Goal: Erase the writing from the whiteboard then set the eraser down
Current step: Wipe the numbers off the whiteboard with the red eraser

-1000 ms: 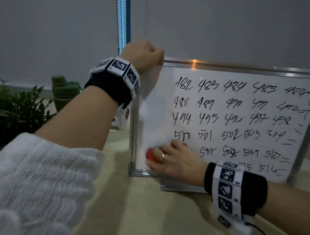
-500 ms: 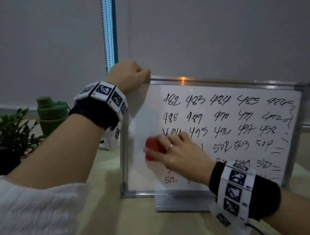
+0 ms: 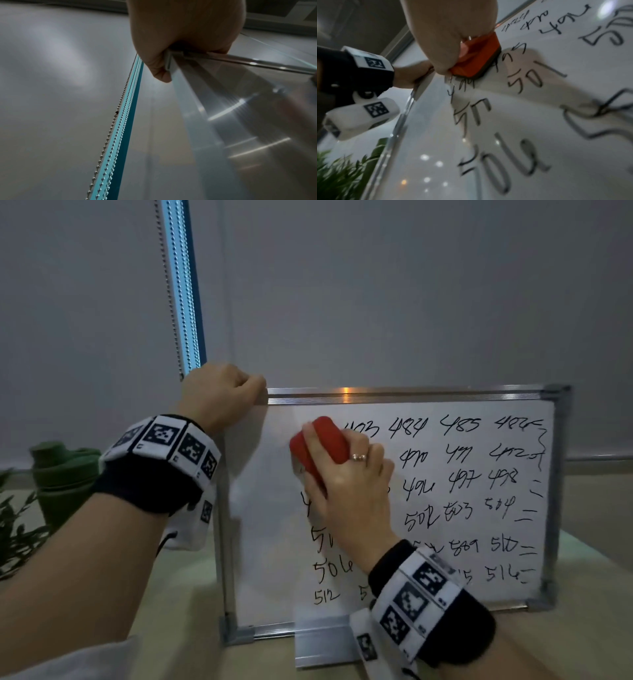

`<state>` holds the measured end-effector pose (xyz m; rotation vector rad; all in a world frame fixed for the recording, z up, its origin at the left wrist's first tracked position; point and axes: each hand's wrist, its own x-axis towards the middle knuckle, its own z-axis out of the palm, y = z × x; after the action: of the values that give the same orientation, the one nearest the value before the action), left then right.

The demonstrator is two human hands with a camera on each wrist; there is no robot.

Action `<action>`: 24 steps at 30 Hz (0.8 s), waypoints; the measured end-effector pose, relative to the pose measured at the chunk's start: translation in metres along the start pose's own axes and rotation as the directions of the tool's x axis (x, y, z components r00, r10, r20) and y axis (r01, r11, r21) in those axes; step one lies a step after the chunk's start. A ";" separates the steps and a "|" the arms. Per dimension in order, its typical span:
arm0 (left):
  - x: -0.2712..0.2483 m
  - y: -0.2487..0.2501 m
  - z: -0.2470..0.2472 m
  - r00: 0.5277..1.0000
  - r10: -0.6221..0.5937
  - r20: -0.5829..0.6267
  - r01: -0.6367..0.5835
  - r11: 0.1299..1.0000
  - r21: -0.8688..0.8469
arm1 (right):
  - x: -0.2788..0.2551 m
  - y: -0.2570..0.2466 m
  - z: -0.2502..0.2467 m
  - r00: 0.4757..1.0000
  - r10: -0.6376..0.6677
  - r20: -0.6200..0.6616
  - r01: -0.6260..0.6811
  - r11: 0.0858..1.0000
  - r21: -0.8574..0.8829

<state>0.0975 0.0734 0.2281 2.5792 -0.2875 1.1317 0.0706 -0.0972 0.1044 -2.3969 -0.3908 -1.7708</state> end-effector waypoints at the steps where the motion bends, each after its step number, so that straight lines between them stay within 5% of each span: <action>1: 0.000 0.000 0.000 1.000 -0.008 -0.002 0.008 1.000 -0.002 | -0.003 -0.008 0.001 0.998 0.056 0.010 -0.056 0.998 0.003; 6: 0.000 -0.001 -0.001 1.000 -0.004 -0.009 0.003 1.000 -0.017 | -0.008 -0.015 0.003 0.982 -0.187 0.024 0.186 0.982 0.024; 11: -0.002 0.001 -0.001 0.999 -0.012 -0.033 0.012 1.000 -0.018 | 0.006 0.018 -0.006 0.988 0.151 -0.021 -0.151 0.988 0.013; 16: -0.003 0.004 0.000 0.998 -0.027 -0.057 0.026 0.999 -0.018 | -0.016 0.003 0.001 0.967 -0.254 0.018 0.253 0.967 0.038; 21: -0.005 0.004 -0.001 0.997 -0.034 -0.065 0.033 0.999 -0.012 | -0.002 0.016 -0.003 0.980 0.199 -0.006 -0.199 0.980 0.015; 22: -0.005 0.004 -0.001 0.997 -0.032 -0.065 0.032 0.999 -0.009 | -0.004 0.007 -0.003 0.977 0.213 0.001 -0.213 0.977 0.018; 24: -0.004 0.003 0.000 0.997 -0.031 -0.071 0.030 0.999 -0.013 | -0.015 -0.013 0.000 0.999 0.020 0.032 -0.021 1.000 0.023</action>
<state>0.0941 0.0708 0.2259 2.5177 -0.2376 1.2040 0.0627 -0.0862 0.0891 -2.4069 -0.3869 -1.7126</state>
